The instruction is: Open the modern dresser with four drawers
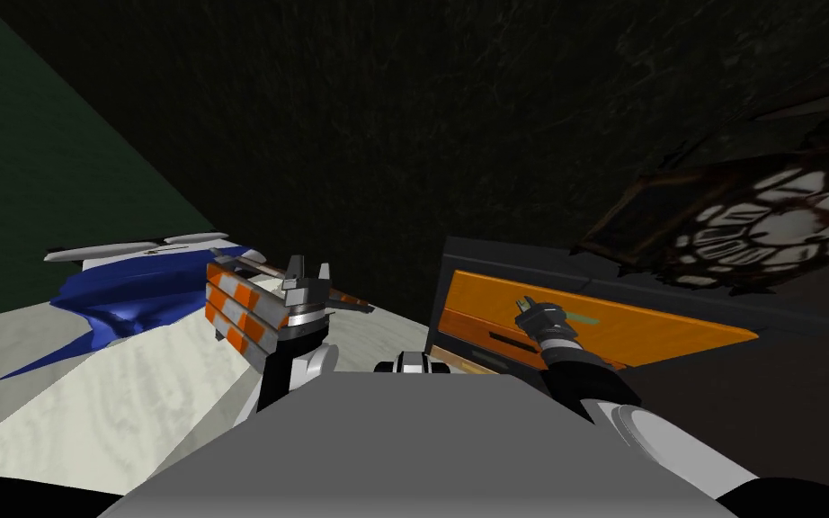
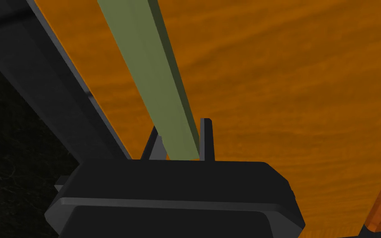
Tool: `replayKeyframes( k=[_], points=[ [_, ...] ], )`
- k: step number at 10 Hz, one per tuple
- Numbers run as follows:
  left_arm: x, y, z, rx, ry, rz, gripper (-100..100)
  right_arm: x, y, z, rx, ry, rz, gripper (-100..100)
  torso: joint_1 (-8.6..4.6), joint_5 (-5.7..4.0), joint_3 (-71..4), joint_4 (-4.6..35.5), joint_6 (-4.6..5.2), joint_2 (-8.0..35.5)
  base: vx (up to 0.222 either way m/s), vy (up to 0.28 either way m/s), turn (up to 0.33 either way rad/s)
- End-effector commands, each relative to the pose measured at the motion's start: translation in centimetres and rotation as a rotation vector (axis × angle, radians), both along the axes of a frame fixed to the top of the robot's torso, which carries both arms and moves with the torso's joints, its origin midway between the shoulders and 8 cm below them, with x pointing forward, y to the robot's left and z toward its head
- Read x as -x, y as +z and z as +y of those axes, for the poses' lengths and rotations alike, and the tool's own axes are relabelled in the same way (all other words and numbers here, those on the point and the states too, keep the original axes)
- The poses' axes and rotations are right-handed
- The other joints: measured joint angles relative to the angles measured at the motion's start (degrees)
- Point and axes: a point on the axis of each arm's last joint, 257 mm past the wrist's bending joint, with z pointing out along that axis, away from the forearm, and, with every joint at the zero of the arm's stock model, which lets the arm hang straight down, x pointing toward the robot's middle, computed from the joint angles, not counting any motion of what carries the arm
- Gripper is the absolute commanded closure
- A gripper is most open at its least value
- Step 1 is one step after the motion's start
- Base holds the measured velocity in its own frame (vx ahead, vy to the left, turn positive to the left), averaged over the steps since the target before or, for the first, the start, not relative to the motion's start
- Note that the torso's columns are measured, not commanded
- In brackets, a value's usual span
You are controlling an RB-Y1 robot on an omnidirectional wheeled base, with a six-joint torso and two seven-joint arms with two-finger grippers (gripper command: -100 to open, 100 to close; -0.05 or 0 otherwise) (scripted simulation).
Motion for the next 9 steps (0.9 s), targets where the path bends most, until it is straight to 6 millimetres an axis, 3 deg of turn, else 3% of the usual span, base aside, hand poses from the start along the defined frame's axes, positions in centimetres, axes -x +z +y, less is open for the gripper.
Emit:
replayKeyframes(
  k=[1,7,8,9],
  points=[
    [0.0,0.0,0.0,0.0,0.0,0.0,0,-0.39,0.7,0.17,0.003,0.013,-0.013,100,0.05,-0.04,0.18,0.03,-0.01,0.18,-0.185,0.091,-0.053],
    [0.0,0.01,0.0,0.0,0.0,0.0,0,-0.7,0.78,0.65,0.0,0.038,-0.011,100,-0.12,0.02,-0.1,-0.02,0.03,-0.13,-0.17,0.059,-0.039],
    [-0.01,0.0,0.0,0.0,0.0,0.0,0,-0.93,0.52,0.34,-0.004,0.042,0.007,-100,-0.06,0.05,-0.03,0.05,0.02,-0.04,-0.082,0.048,-0.066],
    [0.0,0.0,0.0,0.0,0.0,0.0,0,-1.34,1.05,0.08,-0.001,0.049,0.005,-100,-0.15,-0.07,-0.22,-0.14,-0.04,-0.46,0.0,0.026,-0.078]
  ],
)
